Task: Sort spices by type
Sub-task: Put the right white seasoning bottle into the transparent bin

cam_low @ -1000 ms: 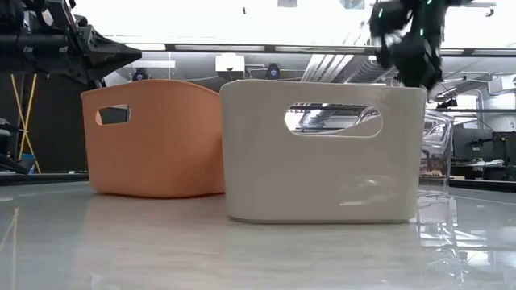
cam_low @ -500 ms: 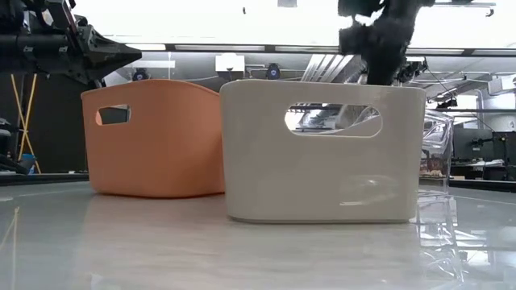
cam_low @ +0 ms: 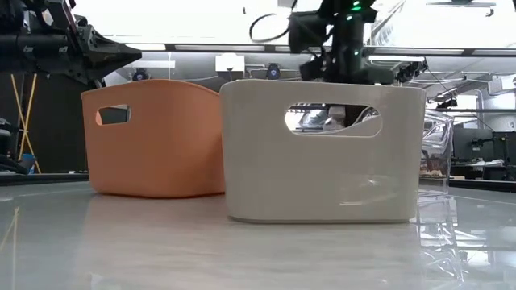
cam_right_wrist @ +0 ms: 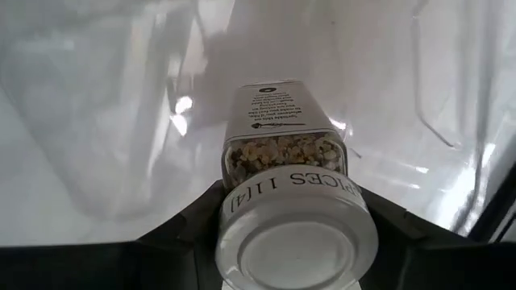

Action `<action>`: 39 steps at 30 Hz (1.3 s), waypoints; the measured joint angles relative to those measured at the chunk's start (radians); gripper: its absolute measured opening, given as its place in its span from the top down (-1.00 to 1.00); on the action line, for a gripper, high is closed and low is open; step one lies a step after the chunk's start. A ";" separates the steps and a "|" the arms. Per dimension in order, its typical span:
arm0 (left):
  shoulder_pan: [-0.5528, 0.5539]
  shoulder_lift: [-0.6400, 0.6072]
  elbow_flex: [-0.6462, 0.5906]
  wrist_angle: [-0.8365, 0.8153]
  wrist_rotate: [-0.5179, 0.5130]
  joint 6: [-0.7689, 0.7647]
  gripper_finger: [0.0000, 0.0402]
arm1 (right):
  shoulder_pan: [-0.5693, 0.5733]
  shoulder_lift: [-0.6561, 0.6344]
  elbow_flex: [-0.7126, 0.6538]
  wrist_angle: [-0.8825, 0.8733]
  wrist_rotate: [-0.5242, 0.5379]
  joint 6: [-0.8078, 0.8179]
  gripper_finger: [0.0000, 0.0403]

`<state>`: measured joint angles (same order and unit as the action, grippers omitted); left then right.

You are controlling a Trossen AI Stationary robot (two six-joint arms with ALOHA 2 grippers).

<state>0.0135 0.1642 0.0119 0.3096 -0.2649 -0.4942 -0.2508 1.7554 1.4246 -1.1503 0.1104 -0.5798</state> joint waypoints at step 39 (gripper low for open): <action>0.000 0.000 0.000 0.000 0.000 0.000 1.00 | -0.059 0.133 0.264 -0.167 0.165 -0.091 -0.60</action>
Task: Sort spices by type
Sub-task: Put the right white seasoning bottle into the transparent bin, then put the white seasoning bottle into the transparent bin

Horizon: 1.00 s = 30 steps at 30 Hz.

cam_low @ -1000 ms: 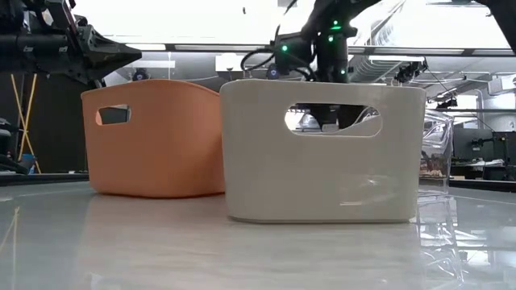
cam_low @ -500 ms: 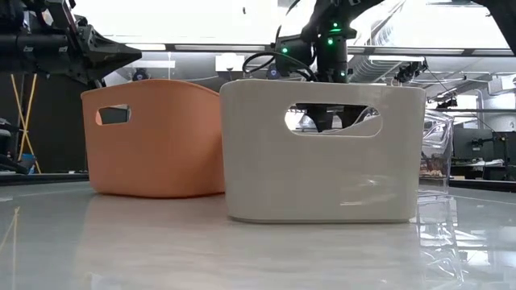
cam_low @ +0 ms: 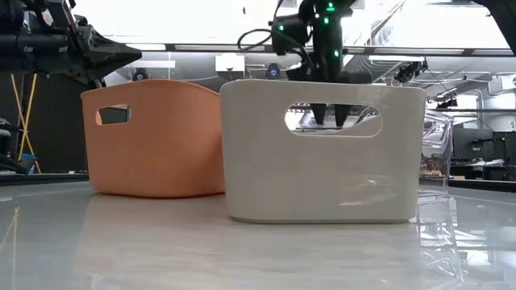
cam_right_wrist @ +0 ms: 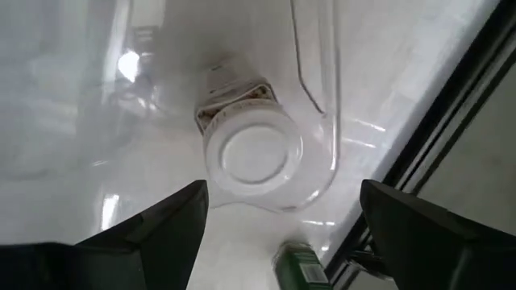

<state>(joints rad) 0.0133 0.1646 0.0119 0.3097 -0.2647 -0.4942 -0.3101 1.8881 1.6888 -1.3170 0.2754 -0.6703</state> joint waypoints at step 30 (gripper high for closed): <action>0.000 0.000 0.000 0.037 0.000 -0.017 1.00 | -0.067 -0.005 0.221 0.254 -0.635 0.488 -0.51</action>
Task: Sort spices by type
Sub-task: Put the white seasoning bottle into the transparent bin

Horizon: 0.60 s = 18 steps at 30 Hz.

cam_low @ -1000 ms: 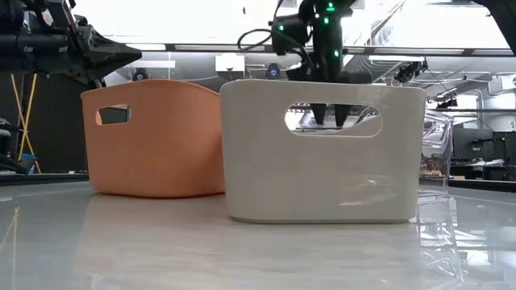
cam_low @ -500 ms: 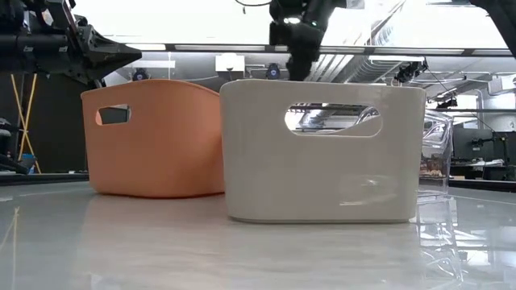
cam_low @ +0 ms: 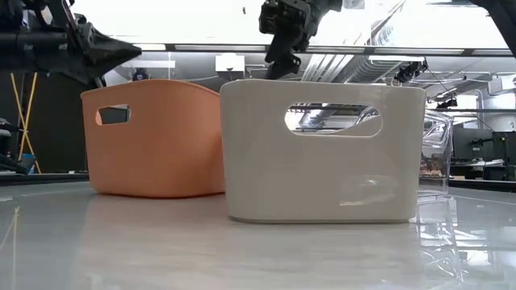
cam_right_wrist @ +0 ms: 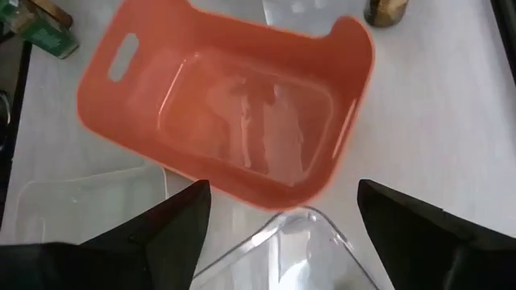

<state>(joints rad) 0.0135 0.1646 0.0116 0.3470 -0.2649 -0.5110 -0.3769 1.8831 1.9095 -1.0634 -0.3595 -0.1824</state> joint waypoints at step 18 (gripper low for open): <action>0.320 0.388 0.518 -0.407 0.000 -0.231 1.00 | -0.030 -0.105 -0.001 -0.009 0.055 0.059 0.92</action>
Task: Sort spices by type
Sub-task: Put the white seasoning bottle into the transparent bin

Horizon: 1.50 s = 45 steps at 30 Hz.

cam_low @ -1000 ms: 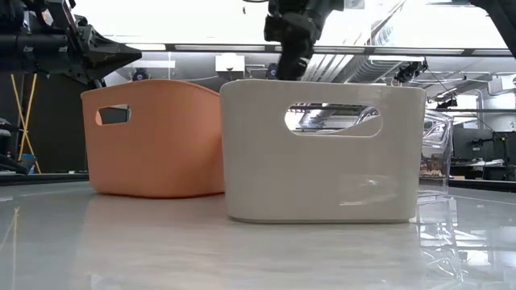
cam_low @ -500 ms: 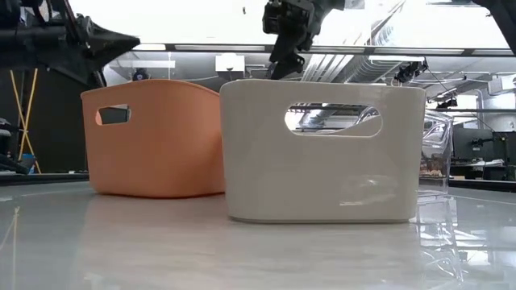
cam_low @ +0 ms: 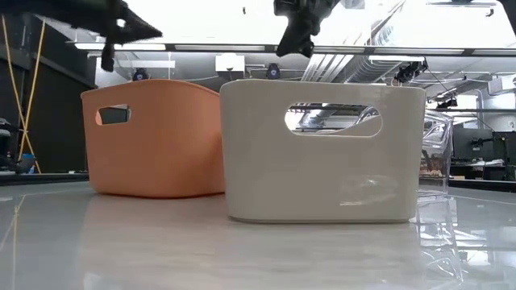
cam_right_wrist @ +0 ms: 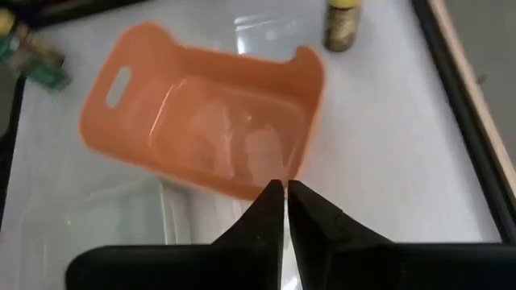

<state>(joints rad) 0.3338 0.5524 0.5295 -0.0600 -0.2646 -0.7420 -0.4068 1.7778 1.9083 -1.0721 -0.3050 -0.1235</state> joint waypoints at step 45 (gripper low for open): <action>0.459 0.637 0.283 -0.549 -0.062 0.118 1.00 | 0.010 -0.748 -0.485 -0.019 0.402 0.414 1.00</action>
<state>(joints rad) 0.7925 1.1897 0.8124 -0.6086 -0.3266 -0.6239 -0.3965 1.0297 1.4235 -1.0914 0.0972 0.2902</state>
